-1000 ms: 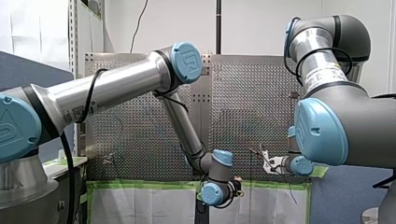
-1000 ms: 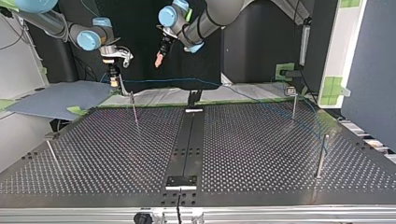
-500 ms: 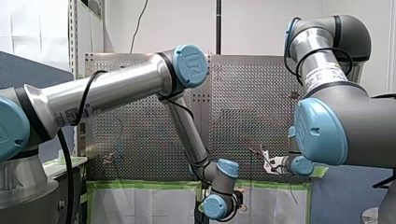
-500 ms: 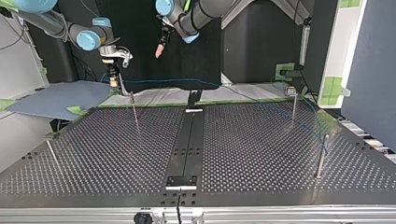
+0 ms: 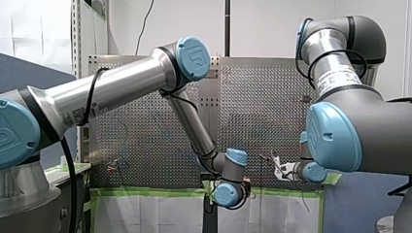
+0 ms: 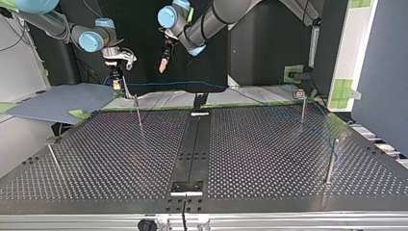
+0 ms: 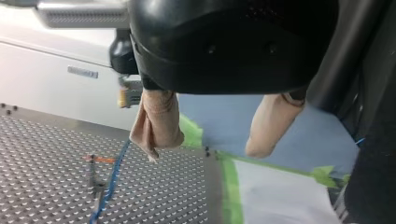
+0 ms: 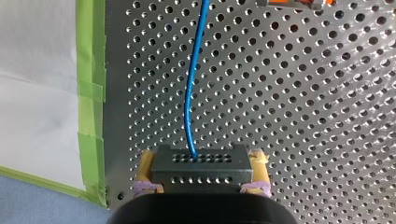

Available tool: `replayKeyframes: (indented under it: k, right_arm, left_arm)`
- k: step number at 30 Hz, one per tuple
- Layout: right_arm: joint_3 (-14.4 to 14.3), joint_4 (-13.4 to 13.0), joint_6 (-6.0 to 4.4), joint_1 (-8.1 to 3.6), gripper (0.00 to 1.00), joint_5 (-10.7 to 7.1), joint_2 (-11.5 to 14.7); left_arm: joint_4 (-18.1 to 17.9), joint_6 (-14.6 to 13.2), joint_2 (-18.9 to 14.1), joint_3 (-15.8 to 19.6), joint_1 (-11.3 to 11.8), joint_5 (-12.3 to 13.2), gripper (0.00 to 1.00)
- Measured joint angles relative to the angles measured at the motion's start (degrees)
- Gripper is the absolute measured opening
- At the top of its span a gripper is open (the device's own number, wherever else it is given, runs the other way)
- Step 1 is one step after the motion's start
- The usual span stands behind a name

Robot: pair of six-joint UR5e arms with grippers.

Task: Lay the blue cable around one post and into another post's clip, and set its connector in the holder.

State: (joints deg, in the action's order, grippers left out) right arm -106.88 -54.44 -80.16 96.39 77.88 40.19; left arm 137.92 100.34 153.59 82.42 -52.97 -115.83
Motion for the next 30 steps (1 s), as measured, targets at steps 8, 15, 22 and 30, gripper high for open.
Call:
replayKeyframes:
  k: [8,15,22,30]
  right_arm:
    - [0.0,-0.5,-0.19,-0.01,0.0,0.0,0.0]
    - [0.1,-1.0,-0.27,-0.02,0.0,0.0,0.0]
    - [0.1,-1.3,-0.33,-0.01,0.0,0.01,-0.1]
    - [0.1,-0.9,0.04,0.09,0.0,-0.07,-0.1]
  left_arm:
    - [1.2,-1.2,-2.4,-0.2,1.1,-0.4,1.0]
    - [1.3,-1.9,-2.5,-0.2,1.1,-0.4,1.0]
    - [1.1,-2.0,-2.6,-0.8,1.4,-0.2,1.0]
    - [0.9,-2.0,-2.9,-1.9,1.4,0.1,1.0]
